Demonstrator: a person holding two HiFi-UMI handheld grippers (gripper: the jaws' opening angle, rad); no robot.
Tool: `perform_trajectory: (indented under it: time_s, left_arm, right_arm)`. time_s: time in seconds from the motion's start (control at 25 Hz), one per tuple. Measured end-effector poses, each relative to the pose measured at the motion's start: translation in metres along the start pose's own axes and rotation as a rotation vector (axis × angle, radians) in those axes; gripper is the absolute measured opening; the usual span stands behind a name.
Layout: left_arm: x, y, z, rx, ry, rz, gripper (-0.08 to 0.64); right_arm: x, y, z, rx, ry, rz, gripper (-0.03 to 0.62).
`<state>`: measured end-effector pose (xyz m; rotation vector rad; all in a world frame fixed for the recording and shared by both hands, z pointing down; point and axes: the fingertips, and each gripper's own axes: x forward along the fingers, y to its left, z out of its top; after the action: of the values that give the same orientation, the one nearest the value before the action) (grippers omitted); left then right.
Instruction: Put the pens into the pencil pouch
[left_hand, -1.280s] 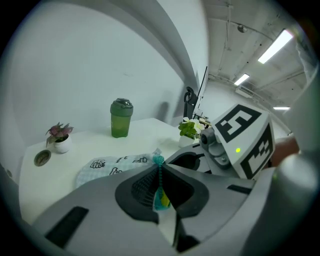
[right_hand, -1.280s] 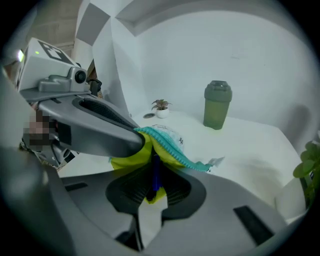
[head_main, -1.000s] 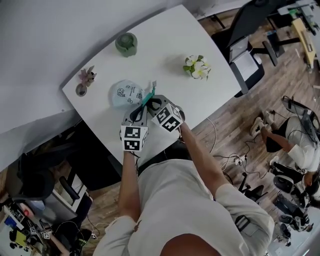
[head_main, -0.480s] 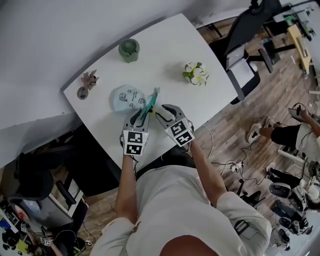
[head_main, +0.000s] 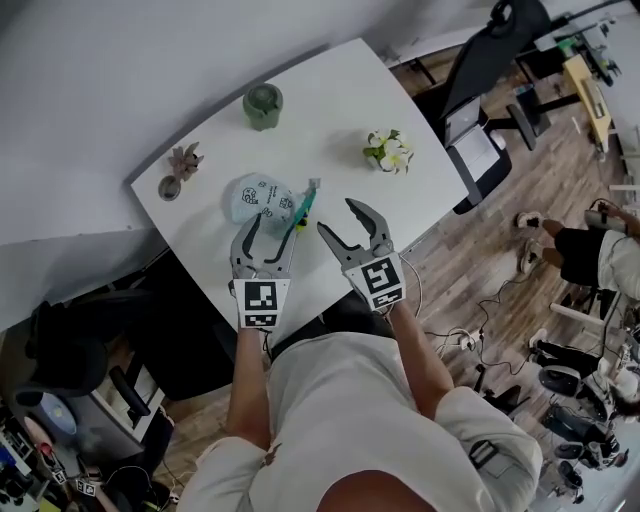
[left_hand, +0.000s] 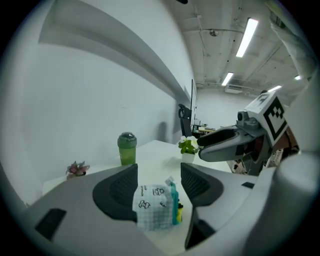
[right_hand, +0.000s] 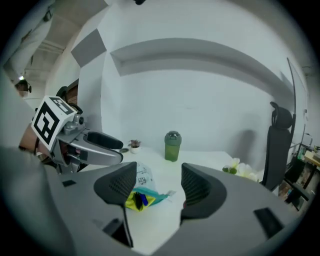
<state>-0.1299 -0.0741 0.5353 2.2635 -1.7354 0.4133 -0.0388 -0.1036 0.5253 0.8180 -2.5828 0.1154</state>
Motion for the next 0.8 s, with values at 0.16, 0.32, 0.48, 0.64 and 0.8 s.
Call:
perform_trajectory:
  time_s: [0.16,0.32,0.48,0.64,0.8]
  left_arm:
    - [-0.02,0.004,0.039,0.032,-0.099,0.039,0.291]
    - [-0.041,0.001,0.071,0.052,-0.174,0.076,0.298]
    - [-0.058,-0.008,0.087,0.077,-0.208,0.12,0.302]
    - [-0.076,-0.02,0.097,0.094,-0.225,0.177,0.302]
    - [-0.096,-0.034,0.105,0.101,-0.245,0.232,0.302]
  right_arm:
    - [-0.02,0.001,0.044,-0.034,-0.114,-0.02,0.276]
    - [-0.04,0.006,0.069,-0.094,-0.192,-0.028,0.277]
    - [-0.057,0.007,0.072,-0.067,-0.234,-0.037,0.278]
    - [-0.082,0.005,0.08,-0.055,-0.279,-0.024,0.278]
    - [-0.103,0.004,0.077,-0.045,-0.3,0.0,0.276]
